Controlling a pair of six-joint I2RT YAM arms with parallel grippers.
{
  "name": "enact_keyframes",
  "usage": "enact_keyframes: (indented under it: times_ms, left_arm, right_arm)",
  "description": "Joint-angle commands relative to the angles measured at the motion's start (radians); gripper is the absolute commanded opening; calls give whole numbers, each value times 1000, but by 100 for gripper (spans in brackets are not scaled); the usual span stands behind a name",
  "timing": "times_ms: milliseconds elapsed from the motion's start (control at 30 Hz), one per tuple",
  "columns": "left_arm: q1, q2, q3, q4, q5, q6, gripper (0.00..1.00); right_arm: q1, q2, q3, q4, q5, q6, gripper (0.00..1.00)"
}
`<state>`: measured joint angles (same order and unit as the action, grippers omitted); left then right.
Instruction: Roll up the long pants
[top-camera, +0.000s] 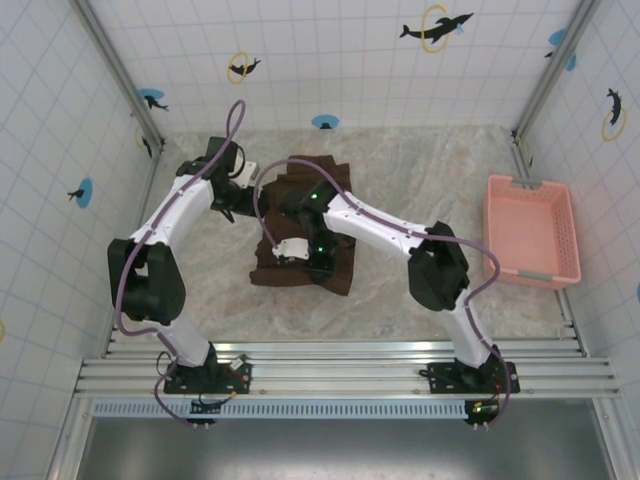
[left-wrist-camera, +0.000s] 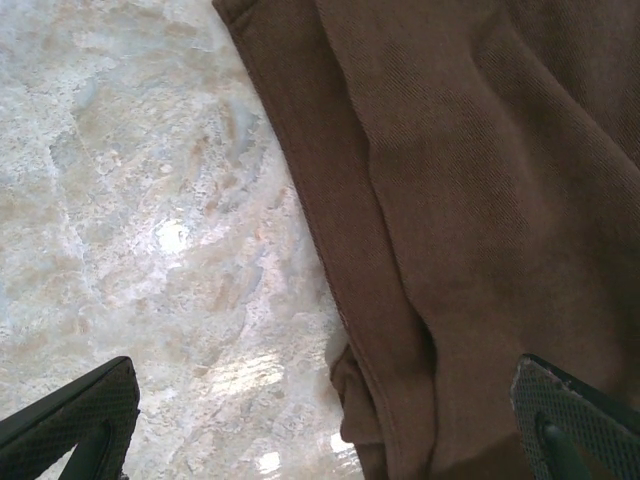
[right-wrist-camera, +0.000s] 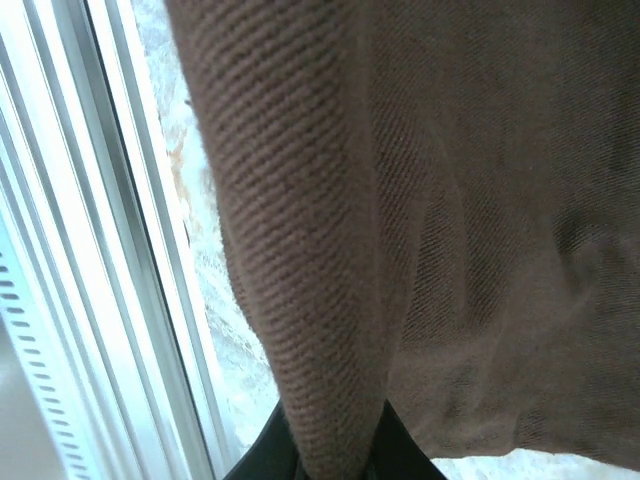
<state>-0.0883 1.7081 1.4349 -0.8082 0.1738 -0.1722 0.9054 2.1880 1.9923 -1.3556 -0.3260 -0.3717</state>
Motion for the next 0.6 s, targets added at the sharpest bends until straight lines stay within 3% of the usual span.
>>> enact_keyframes:
  times_ms: [0, 267, 567]
  left_arm:
    - [-34, -39, 4, -60, -17, 80, 97]
    - [-70, -105, -1, -147, -65, 76, 96]
    - [-159, -258, -183, -152, 49, -51, 78]
  right_arm:
    - [-68, 122, 101, -68, -94, 34, 11]
    - [-167, 239, 163, -47, -131, 46, 14]
    - [-191, 293, 223, -21, -193, 64, 16]
